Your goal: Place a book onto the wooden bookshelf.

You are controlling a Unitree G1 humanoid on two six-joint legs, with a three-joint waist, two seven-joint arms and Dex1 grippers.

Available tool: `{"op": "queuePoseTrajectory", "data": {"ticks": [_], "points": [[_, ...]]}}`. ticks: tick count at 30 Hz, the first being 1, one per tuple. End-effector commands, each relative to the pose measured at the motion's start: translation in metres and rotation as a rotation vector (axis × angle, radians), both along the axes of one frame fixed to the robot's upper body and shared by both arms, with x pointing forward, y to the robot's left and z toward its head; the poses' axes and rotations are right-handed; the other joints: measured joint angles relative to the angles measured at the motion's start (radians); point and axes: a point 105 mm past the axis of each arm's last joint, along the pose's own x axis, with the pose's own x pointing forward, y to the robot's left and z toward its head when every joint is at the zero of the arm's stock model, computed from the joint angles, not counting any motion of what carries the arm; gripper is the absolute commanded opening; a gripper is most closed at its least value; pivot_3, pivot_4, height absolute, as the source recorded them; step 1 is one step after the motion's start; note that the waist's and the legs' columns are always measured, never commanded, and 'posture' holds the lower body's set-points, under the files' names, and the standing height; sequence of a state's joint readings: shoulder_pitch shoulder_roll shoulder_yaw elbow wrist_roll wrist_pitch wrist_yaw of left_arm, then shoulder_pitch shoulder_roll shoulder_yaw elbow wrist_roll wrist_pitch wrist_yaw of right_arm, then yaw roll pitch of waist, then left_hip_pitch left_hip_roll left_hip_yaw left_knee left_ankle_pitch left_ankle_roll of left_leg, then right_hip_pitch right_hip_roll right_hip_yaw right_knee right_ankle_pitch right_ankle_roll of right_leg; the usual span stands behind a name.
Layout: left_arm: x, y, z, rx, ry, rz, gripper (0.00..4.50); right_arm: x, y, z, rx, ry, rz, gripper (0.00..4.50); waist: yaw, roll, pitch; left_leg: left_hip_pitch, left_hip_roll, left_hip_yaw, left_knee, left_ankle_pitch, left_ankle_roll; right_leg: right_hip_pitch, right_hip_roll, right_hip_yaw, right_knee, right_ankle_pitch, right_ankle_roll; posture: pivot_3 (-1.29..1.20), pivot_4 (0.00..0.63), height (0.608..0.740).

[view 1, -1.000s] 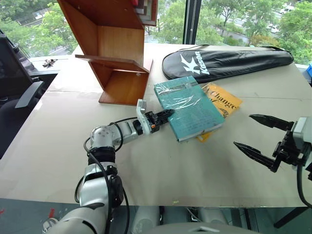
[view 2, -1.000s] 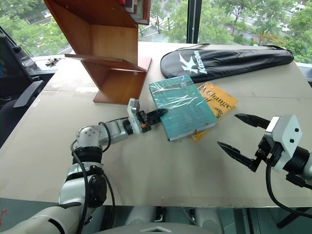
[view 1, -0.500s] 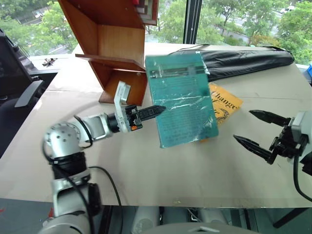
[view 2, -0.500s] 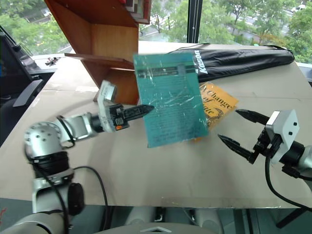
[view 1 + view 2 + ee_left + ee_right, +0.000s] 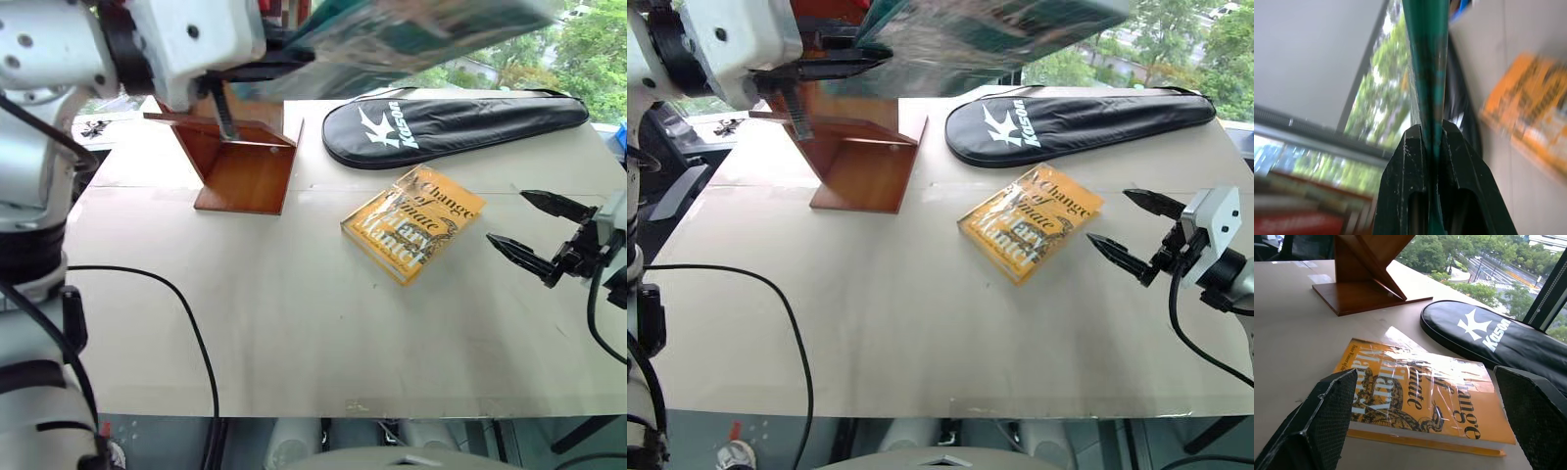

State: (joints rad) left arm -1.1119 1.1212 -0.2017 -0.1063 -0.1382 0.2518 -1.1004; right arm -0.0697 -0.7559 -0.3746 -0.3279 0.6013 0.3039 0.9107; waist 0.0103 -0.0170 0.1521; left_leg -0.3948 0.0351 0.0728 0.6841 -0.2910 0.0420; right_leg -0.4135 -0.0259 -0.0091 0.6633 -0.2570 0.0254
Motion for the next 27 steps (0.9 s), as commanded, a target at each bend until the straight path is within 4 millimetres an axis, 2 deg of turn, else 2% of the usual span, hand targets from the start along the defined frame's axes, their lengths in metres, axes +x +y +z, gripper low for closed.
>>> {"op": "queuePoseTrajectory", "data": {"ticks": [1, 4, 7, 13, 17, 20, 22, 23, 25, 26, 27], "points": [[0.015, 0.055, 0.02, 0.143, -0.088, 0.282, 0.06, 0.0, 0.008, 0.016, 0.004, -0.082, 0.048, 4.46, -0.001, -0.001, 0.001, -0.001, 0.0, 0.0, 0.0, 0.0, 0.0, -0.001, 0.001, 0.0, 0.0, 0.0, 0.0, 0.0, 0.15, 0.74], [0.023, 0.08, 0.015, 0.234, -0.057, 0.398, 0.06, 0.0, 0.011, 0.025, 0.024, -0.112, 0.07, 4.46, 0.003, -0.002, 0.002, -0.004, 0.001, 0.001, 0.001, 0.0, 0.0, -0.003, 0.001, -0.001, -0.001, 0.0, 0.0, 0.0, 0.15, 0.74], [0.033, 0.094, 0.004, 0.283, -0.007, 0.466, 0.06, -0.003, 0.015, 0.039, 0.043, -0.147, 0.105, 4.46, 0.007, -0.002, 0.002, -0.005, 0.001, 0.002, 0.001, 0.0, 0.0, -0.003, -0.001, -0.001, -0.002, -0.001, 0.002, 0.0, 0.15, 0.74], [0.045, 0.088, -0.025, 0.351, 0.139, 0.43, 0.06, -0.018, 0.025, 0.061, 0.077, -0.193, 0.175, 4.46, -0.001, -0.002, 0.002, -0.004, 0.001, 0.002, 0.002, -0.001, 0.001, -0.003, -0.002, -0.002, 0.0, -0.001, 0.002, 0.0, 0.15, 0.74], [0.049, 0.092, -0.028, 0.391, 0.142, 0.427, 0.06, -0.022, 0.025, 0.062, 0.078, -0.185, 0.188, 4.46, 0.0, -0.002, 0.002, -0.002, 0.001, 0.002, 0.002, -0.001, 0.001, -0.003, -0.002, -0.002, 0.002, -0.001, 0.002, 0.0, 0.15, 0.74], [0.047, 0.088, -0.029, 0.335, 0.183, 0.398, 0.06, -0.024, 0.024, 0.063, 0.087, -0.183, 0.192, 4.46, 0.001, -0.002, 0.002, -0.002, 0.001, 0.002, 0.002, -0.001, 0.001, -0.003, -0.003, -0.002, 0.003, -0.001, 0.002, 0.0, 0.15, 0.74], [0.037, 0.087, -0.022, 0.241, 0.221, 0.386, 0.81, -0.024, 0.022, 0.061, 0.087, -0.178, 0.189, 4.46, -0.001, -0.002, 0.002, -0.002, 0.001, 0.002, 0.003, -0.001, 0.001, -0.003, -0.003, -0.001, 0.004, -0.001, 0.002, 0.0, 0.15, 0.74], [0.029, 0.086, -0.017, 0.189, 0.237, 0.359, 0.88, -0.025, 0.021, 0.06, 0.089, -0.175, 0.189, 4.46, -0.004, -0.002, 0.002, -0.002, 0.001, 0.003, 0.003, -0.001, 0.001, -0.003, -0.003, -0.001, 0.005, -0.001, 0.002, 0.0, 0.15, 0.74], [0.008, 0.078, -0.007, 0.039, 0.305, 0.282, 1.84, -0.025, 0.019, 0.059, 0.093, -0.17, 0.188, 4.46, -0.007, -0.002, 0.002, -0.003, 0.001, 0.002, 0.003, -0.001, 0.001, -0.003, -0.003, -0.001, 0.005, -0.001, 0.002, 0.0, 0.15, 0.74], [-0.007, 0.071, -0.003, -0.032, 0.36, 0.22, 2.09, -0.026, 0.019, 0.058, 0.094, -0.168, 0.187, 4.46, -0.01, -0.002, 0.002, -0.003, 0.001, 0.002, 0.003, -0.001, 0.001, -0.003, -0.003, -0.001, 0.004, -0.001, 0.002, 0.0, 0.15, 0.74], [-0.023, 0.062, 0.002, -0.121, 0.417, 0.149, 2.09, -0.025, 0.019, 0.058, 0.095, -0.165, 0.186, 4.46, -0.012, -0.003, 0.002, -0.003, 0.002, 0.002, 0.003, -0.001, 0.001, -0.003, -0.003, -0.001, 0.004, -0.001, 0.002, 0.0, 0.15, 0.74]]}}
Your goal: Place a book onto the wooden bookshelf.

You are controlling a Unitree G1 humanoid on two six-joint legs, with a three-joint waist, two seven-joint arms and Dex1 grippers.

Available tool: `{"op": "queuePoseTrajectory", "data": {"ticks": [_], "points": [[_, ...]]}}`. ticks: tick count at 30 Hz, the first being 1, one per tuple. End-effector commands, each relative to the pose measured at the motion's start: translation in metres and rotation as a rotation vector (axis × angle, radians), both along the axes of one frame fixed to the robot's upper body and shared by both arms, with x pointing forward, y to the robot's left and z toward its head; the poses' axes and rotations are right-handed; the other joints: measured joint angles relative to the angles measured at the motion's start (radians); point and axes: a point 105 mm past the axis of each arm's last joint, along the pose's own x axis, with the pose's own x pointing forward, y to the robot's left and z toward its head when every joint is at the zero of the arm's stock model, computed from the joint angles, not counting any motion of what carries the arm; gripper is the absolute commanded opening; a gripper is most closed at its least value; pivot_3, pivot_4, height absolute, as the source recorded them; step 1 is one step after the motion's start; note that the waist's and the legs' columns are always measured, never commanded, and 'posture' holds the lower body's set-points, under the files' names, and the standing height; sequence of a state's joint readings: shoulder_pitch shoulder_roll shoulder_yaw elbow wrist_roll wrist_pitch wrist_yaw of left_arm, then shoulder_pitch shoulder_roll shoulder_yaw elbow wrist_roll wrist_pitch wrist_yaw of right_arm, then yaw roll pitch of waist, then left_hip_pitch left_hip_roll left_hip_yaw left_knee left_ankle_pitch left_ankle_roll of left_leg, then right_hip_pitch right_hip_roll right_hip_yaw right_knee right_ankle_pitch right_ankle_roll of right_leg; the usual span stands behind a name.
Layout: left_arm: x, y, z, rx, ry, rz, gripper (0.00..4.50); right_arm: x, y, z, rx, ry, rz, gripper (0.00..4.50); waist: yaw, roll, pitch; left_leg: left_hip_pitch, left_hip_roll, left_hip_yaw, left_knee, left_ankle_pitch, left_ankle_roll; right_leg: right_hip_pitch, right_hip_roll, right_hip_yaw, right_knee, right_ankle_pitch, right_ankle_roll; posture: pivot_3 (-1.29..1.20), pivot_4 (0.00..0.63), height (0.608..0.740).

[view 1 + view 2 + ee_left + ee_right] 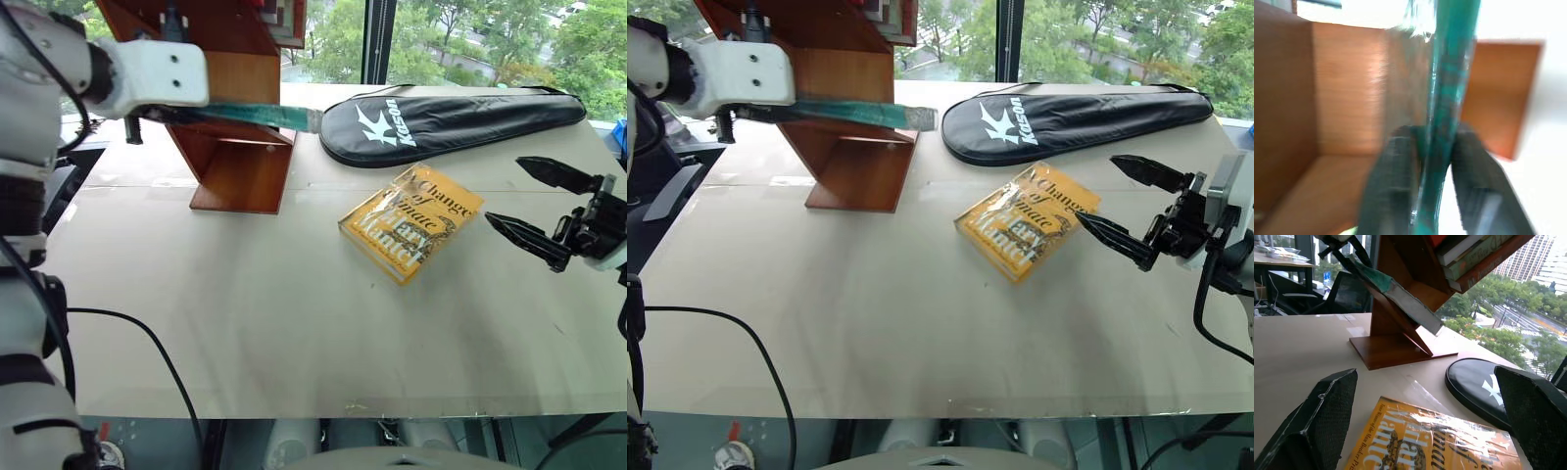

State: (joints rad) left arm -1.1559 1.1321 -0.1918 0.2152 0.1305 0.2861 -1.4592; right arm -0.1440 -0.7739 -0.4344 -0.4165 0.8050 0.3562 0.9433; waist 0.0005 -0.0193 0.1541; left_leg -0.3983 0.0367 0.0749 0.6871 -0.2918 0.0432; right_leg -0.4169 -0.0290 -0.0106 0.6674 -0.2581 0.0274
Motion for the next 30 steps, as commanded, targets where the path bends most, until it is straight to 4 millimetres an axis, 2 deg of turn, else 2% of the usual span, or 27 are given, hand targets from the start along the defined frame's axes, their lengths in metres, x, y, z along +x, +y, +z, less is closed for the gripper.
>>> {"op": "queuePoseTrajectory", "data": {"ticks": [1, 3, 4, 6, 8, 9, 11, 14, 17, 19, 24, 30], "points": [[-0.057, -0.025, 0.035, -0.328, 0.076, -0.153, 2.09, -0.006, -0.002, 0.011, -0.006, -0.049, 0.007, 4.46, -0.005, -0.001, 0.0, -0.001, 0.0, 0.0, 0.0, 0.0, 0.0, 0.0, 0.0, 0.0, -0.001, 0.0, 0.0, 0.0, 0.15, 0.74], [-0.087, -0.049, 0.036, -0.506, 0.187, -0.278, 2.09, -0.003, 0.0, 0.009, -0.011, -0.032, 0.013, 4.46, -0.009, -0.001, 0.0, -0.002, 0.0, -0.001, 0.0, 0.0, 0.0, 0.0, -0.002, 0.0, -0.003, 0.0, 0.0, 0.0, 0.15, 0.74], [-0.095, -0.058, 0.036, -0.569, 0.22, -0.316, 2.09, -0.002, -0.001, 0.008, -0.014, -0.026, 0.015, 4.46, -0.01, -0.001, 0.0, -0.002, 0.0, -0.001, 0.001, 0.0, 0.0, 0.0, -0.003, 0.0, -0.003, 0.0, 0.0, 0.0, 0.15, 0.74], [-0.107, -0.077, 0.023, -0.625, 0.318, -0.379, 2.09, 0.001, -0.001, 0.007, -0.026, -0.017, 0.018, 4.46, -0.006, 0.0, 0.0, -0.001, 0.0, -0.003, 0.001, 0.0, 0.0, 0.002, -0.004, -0.001, -0.003, 0.0, 0.001, 0.0, 0.15, 0.74], [-0.104, -0.098, -0.003, -0.71, 0.371, -0.411, 2.09, 0.004, -0.005, 0.004, -0.051, 0.005, 0.003, 4.46, -0.003, 0.0, 0.0, 0.002, -0.001, -0.004, 0.001, 0.0, 0.0, 0.005, -0.003, -0.001, -0.002, 0.0, 0.001, 0.0, 0.15, 0.74], [-0.101, -0.107, -0.023, -0.735, 0.387, -0.419, 2.09, 0.005, -0.009, 0.0, -0.066, 0.027, -0.016, 4.46, 0.001, 0.004, -0.003, 0.002, -0.001, -0.005, 0.001, 0.0, 0.0, 0.005, -0.002, -0.002, -0.001, 0.0, 0.001, 0.0, 0.15, 0.74], [-0.088, -0.113, -0.055, -0.835, 0.357, -0.359, 2.09, 0.004, -0.02, -0.017, -0.123, 0.083, -0.074, 4.46, 0.006, 0.006, -0.004, 0.008, -0.003, -0.003, 0.001, 0.0, 0.0, 0.009, -0.005, 0.001, 0.002, 0.0, 0.001, 0.0, 0.15, 0.74], [-0.076, -0.105, -0.094, -0.961, 0.333, -0.234, 2.09, -0.002, -0.04, -0.041, -0.203, 0.165, -0.175, 4.46, 0.007, -0.002, 0.0, 0.008, 0.0, -0.003, 0.002, 0.0, 0.0, 0.008, -0.005, 0.002, 0.005, 0.0, 0.0, 0.0, 0.15, 0.74], [-0.075, -0.082, -0.135, -1.02, 0.356, -0.085, 2.09, -0.019, -0.065, -0.062, -0.275, 0.247, -0.275, 4.46, 0.008, 0.0, -0.001, 0.008, 0.0, -0.003, 0.001, 0.0, 0.0, 0.006, -0.005, 0.005, 0.005, 0.0, -0.001, 0.0, 0.15, 0.74], [-0.083, -0.064, -0.157, -0.99, 0.381, -0.016, 2.09, -0.033, -0.084, -0.074, -0.3, 0.3, -0.342, 4.46, 0.008, 0.0, -0.001, 0.008, 0.0, -0.002, 0.0, 0.0, 0.0, 0.006, -0.005, 0.005, 0.004, 0.0, -0.001, 0.0, 0.15, 0.74], [-0.095, -0.03, -0.18, -0.987, 0.373, 0.118, 2.09, -0.062, -0.112, -0.09, -0.356, 0.384, -0.442, 4.46, 0.014, -0.001, -0.002, 0.015, -0.001, -0.002, -0.001, -0.002, 0.003, 0.011, -0.006, 0.005, 0.002, -0.001, -0.001, 0.0, 0.15, 0.74], [-0.099, -0.022, -0.193, -0.971, 0.383, 0.145, 2.09, -0.064, -0.112, -0.096, -0.336, 0.4, -0.465, 4.46, 0.012, -0.001, -0.002, 0.019, 0.0, -0.001, -0.001, -0.003, 0.005, 0.016, -0.007, 0.005, 0.001, -0.002, -0.007, 0.0, 0.15, 0.74]]}}
